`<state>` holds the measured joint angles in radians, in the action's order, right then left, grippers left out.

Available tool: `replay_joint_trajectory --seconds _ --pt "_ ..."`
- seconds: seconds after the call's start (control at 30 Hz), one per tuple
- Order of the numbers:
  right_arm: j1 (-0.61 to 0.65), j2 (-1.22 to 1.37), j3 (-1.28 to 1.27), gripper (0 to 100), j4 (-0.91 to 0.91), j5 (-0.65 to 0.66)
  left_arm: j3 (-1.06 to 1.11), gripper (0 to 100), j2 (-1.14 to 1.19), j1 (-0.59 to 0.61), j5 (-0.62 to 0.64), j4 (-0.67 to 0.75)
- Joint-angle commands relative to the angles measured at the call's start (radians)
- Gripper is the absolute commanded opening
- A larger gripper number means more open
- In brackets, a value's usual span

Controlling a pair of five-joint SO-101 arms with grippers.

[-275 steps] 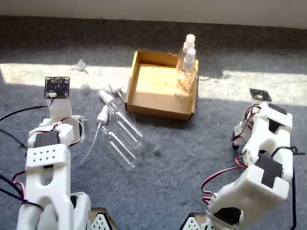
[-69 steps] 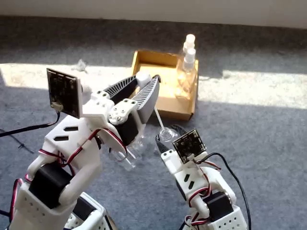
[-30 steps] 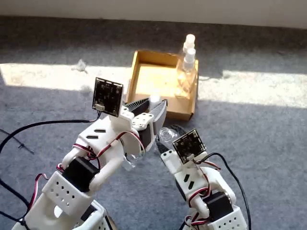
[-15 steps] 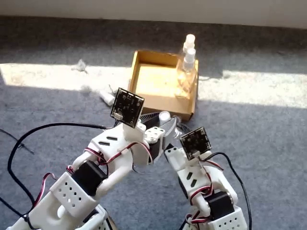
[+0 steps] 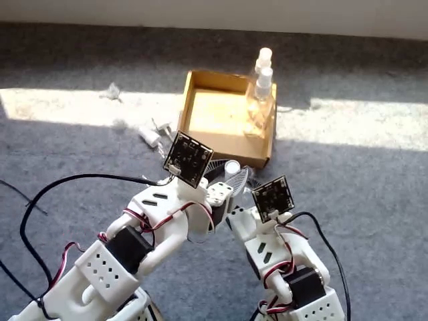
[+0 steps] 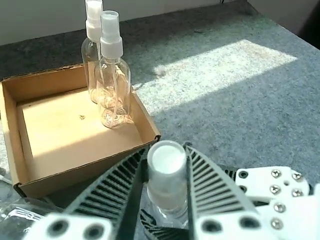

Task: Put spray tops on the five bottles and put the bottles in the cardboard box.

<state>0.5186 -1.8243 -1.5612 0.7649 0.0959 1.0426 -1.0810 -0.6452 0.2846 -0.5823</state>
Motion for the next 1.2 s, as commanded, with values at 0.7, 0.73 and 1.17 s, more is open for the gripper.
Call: replay_joint_trajectory --seconds 0.7,0.73,1.17 --pt "0.01 -0.015 0.113 0.4 0.001 -0.061 -0.22 22 -0.012 -0.012 -0.161 -0.213" --pt "0.01 -0.015 0.113 0.4 0.001 -0.061 -0.249 22 -0.012 -0.012 -0.169 -0.233" --pt "-0.183 -0.013 0.12 0.4 -0.101 -0.058 -0.572 21 -0.015 0.255 -0.301 -0.425"
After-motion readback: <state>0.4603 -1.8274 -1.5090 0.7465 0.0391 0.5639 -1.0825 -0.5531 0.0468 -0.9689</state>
